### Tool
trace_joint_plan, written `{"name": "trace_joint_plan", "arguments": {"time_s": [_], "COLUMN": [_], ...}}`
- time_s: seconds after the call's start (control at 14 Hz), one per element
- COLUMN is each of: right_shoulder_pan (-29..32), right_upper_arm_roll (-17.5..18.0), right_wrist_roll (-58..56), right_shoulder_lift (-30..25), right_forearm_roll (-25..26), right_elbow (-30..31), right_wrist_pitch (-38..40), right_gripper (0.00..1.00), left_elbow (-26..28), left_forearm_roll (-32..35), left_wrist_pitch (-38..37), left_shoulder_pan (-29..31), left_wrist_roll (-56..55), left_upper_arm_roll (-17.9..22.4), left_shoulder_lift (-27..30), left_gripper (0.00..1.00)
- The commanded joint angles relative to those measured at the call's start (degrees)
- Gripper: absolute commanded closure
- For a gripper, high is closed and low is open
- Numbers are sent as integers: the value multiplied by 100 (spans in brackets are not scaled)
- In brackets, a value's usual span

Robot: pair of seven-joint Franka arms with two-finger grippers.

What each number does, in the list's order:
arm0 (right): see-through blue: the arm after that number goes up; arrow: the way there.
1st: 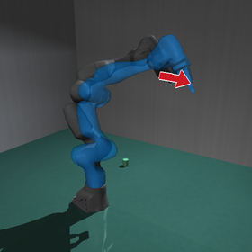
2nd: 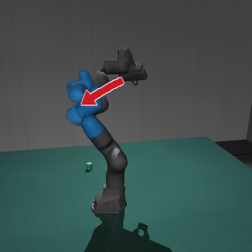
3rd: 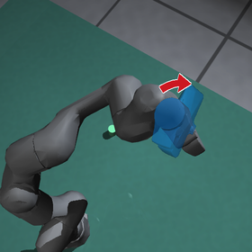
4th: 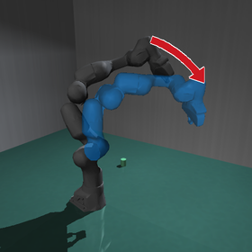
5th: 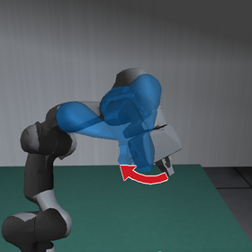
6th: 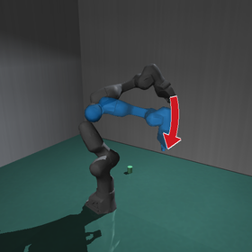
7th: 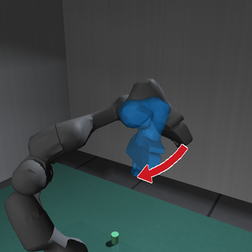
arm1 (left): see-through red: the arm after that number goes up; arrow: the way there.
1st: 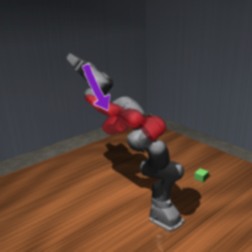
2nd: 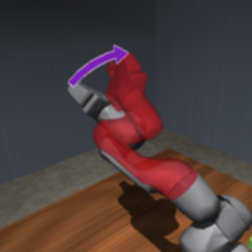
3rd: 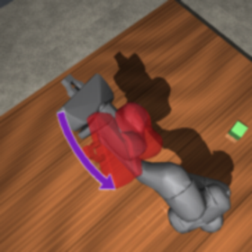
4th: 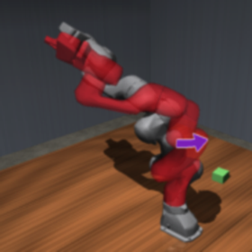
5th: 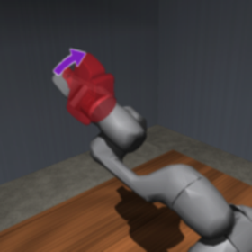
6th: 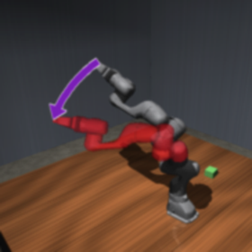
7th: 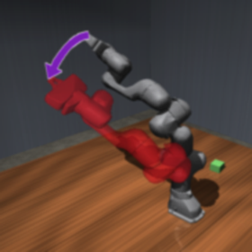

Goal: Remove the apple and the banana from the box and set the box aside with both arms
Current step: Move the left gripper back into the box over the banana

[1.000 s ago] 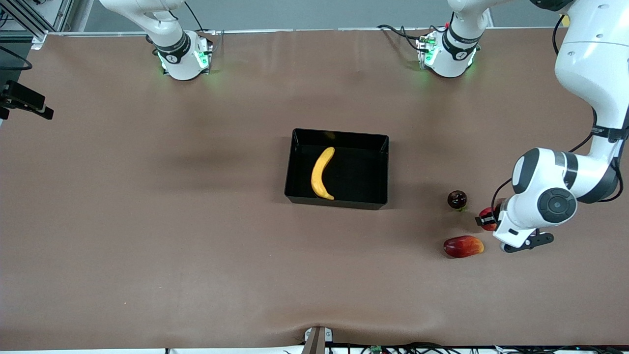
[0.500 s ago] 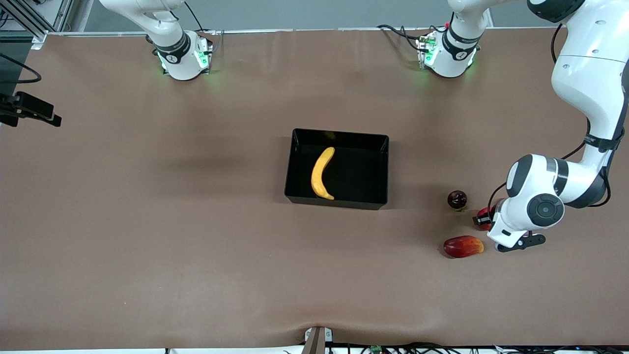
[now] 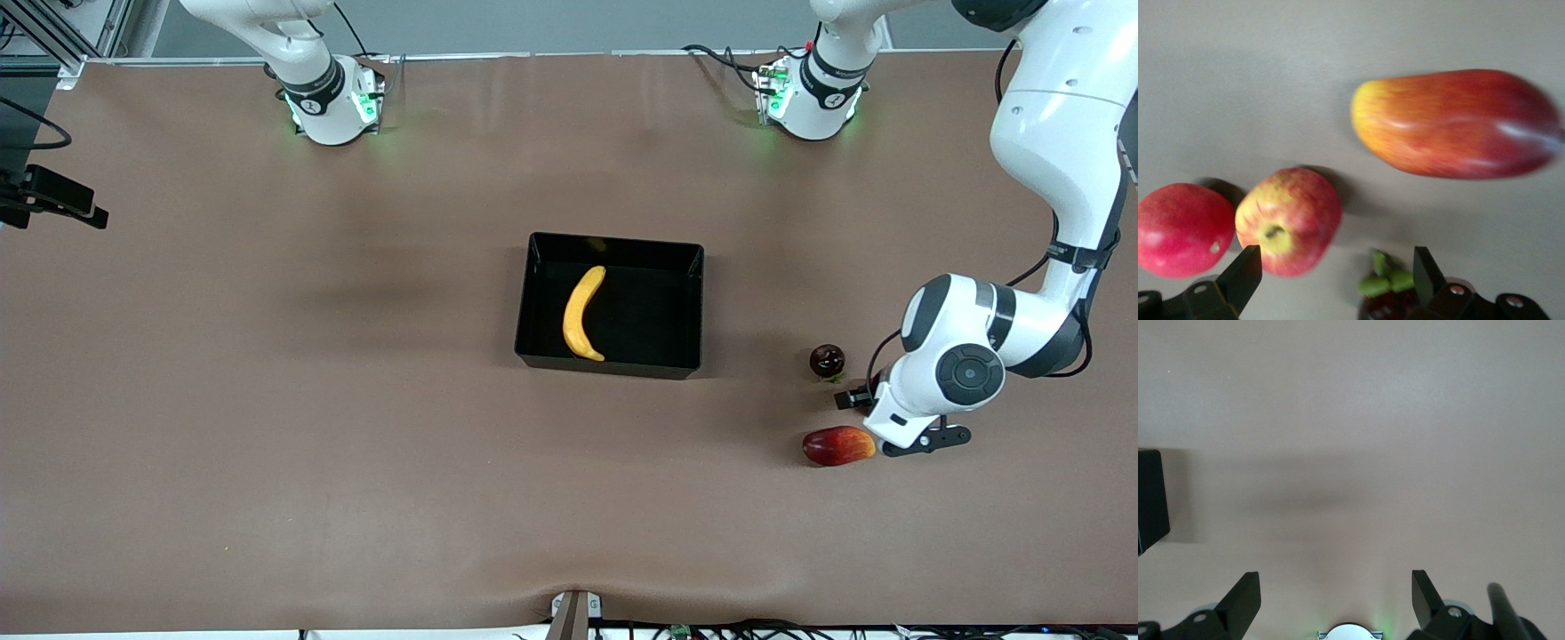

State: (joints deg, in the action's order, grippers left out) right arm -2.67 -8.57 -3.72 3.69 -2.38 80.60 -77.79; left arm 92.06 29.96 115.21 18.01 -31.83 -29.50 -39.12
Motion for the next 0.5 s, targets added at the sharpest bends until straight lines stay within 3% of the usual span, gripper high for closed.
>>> {"name": "trace_joint_plan", "arguments": {"time_s": [0.0,0.29,0.43], "right_shoulder_pan": [100,100,109], "right_upper_arm_roll": [57,57,57], "right_wrist_roll": [3,12,12], "right_shoulder_lift": [-8,-8,-8], "right_forearm_roll": [-79,-79,-79], "right_elbow": [-70,-70,-62], "right_wrist_pitch": [44,44,44], "right_gripper": [0,0,0], "left_elbow": [75,93,40], "left_forearm_roll": [-95,-43,-16], "left_wrist_pitch": [-498,-754,-702], "left_shoulder_pan": [1,-191,-813], "left_wrist_roll": [-78,-402,-500], "left_upper_arm_roll": [-493,-1425,-1453], "left_shoulder_lift": [553,651,572], "left_gripper": [0,0,0]}}
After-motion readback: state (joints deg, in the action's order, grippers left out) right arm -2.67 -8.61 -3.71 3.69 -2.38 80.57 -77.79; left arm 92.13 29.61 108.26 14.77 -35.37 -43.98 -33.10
